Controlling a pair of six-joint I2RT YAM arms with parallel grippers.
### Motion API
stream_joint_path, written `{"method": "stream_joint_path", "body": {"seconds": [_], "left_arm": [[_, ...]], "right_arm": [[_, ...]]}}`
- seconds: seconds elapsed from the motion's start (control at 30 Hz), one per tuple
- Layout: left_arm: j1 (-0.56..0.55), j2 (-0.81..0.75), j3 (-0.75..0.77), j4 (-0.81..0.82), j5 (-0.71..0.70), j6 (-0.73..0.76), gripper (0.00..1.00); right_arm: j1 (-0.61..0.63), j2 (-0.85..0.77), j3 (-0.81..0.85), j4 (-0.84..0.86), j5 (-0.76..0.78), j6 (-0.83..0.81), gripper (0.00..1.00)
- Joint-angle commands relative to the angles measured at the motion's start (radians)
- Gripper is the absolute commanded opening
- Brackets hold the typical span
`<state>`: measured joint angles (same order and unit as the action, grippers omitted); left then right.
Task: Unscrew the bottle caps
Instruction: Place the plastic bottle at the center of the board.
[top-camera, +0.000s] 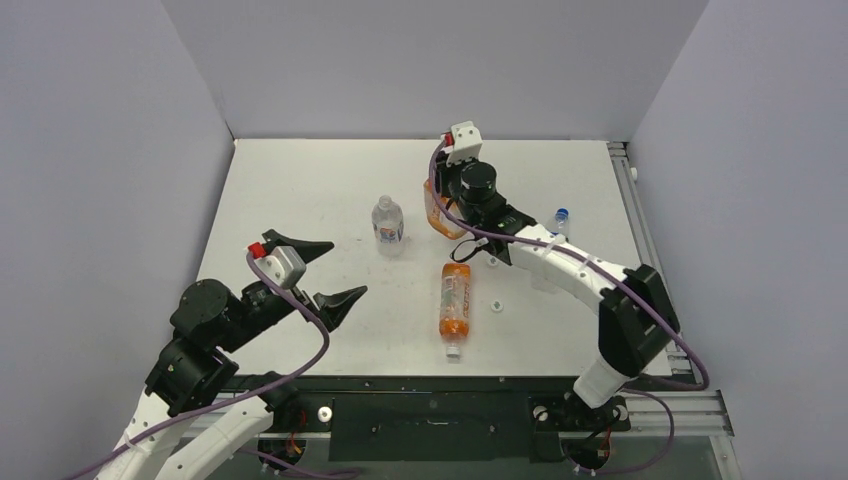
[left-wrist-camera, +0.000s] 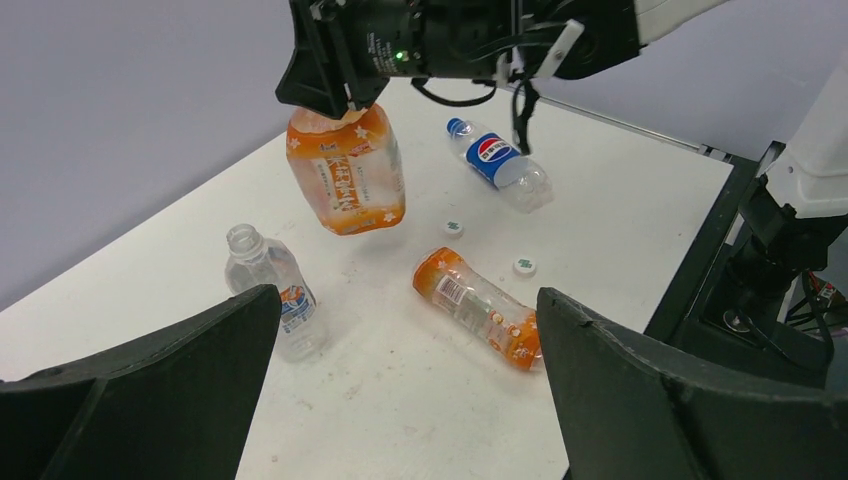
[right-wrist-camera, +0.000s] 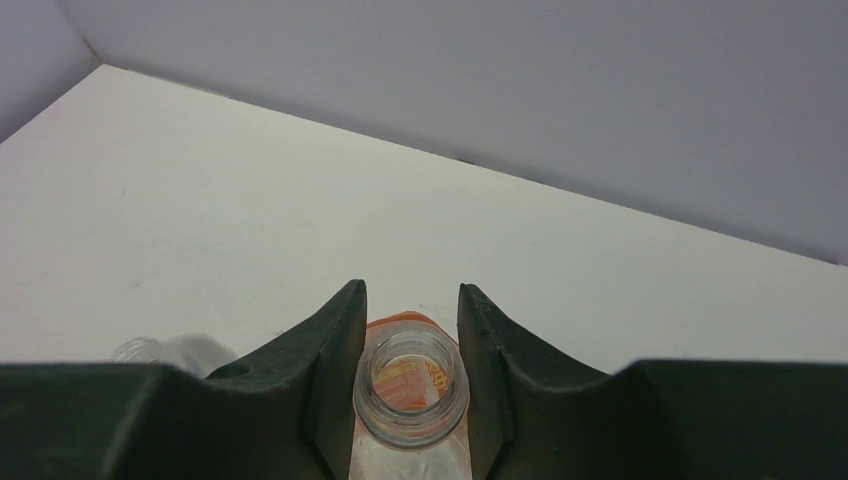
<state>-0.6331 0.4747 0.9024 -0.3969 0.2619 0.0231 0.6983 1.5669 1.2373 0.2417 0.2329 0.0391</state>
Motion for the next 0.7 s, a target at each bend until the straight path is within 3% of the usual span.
{"method": "stream_joint_path", "body": {"seconds": [0.0, 0.2, 0.5, 0.67], "left_arm": [[0.001, 0.000, 0.011, 0.026, -0.006, 0.011, 0.97], [0.002, 0.039, 0.034, 0.034, 0.018, 0.002, 0.97], [0.001, 0.057, 0.040, 0.066, 0.025, -0.013, 0.97], [0.001, 0.054, 0.036, 0.081, 0.021, -0.017, 0.97]], "right_arm": [[-0.043, 0.118, 0.002, 0.245, 0.056, 0.073, 0.00], [-0.069, 0.276, 0.043, 0.310, 0.053, 0.144, 0.00], [-0.064, 0.316, 0.003, 0.341, 0.045, 0.138, 0.00], [-0.037, 0.302, -0.043, 0.357, 0.053, 0.079, 0.12]]}}
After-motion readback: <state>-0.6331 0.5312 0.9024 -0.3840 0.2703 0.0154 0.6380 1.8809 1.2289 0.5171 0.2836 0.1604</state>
